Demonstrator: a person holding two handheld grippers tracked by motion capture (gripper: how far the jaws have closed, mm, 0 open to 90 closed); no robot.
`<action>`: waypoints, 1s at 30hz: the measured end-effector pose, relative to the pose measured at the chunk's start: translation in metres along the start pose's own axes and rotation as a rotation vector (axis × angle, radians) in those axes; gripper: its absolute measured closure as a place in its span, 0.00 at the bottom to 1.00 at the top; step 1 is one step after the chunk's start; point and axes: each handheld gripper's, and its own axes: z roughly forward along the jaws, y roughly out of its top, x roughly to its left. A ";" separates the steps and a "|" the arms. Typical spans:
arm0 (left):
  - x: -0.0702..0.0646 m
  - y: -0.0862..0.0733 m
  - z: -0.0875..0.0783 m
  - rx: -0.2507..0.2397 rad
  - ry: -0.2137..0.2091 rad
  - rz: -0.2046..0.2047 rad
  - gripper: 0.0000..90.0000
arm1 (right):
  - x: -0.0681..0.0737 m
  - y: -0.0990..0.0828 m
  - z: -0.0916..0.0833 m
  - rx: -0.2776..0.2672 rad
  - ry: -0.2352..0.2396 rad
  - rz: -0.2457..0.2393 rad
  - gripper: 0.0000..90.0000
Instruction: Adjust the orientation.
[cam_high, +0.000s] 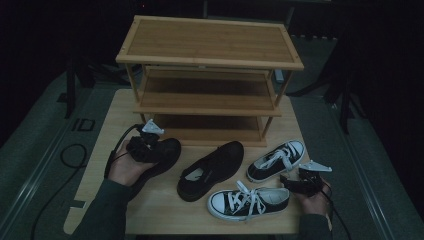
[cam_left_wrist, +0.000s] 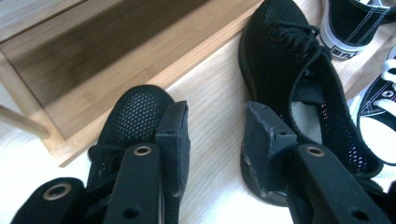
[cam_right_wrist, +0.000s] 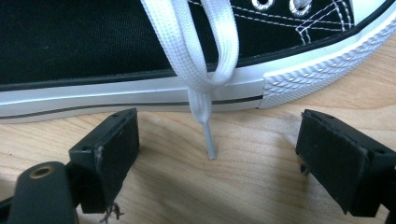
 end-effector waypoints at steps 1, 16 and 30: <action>-0.001 0.001 0.000 -0.011 0.005 0.002 0.67 | 0.000 0.000 0.000 0.000 0.000 0.000 0.15; -0.014 0.008 0.013 -0.011 -0.044 0.033 0.65 | 0.000 0.000 0.000 0.001 0.001 0.002 0.15; -0.032 0.012 0.037 0.035 -0.084 0.062 0.66 | 0.000 0.000 0.000 0.000 0.001 0.003 0.15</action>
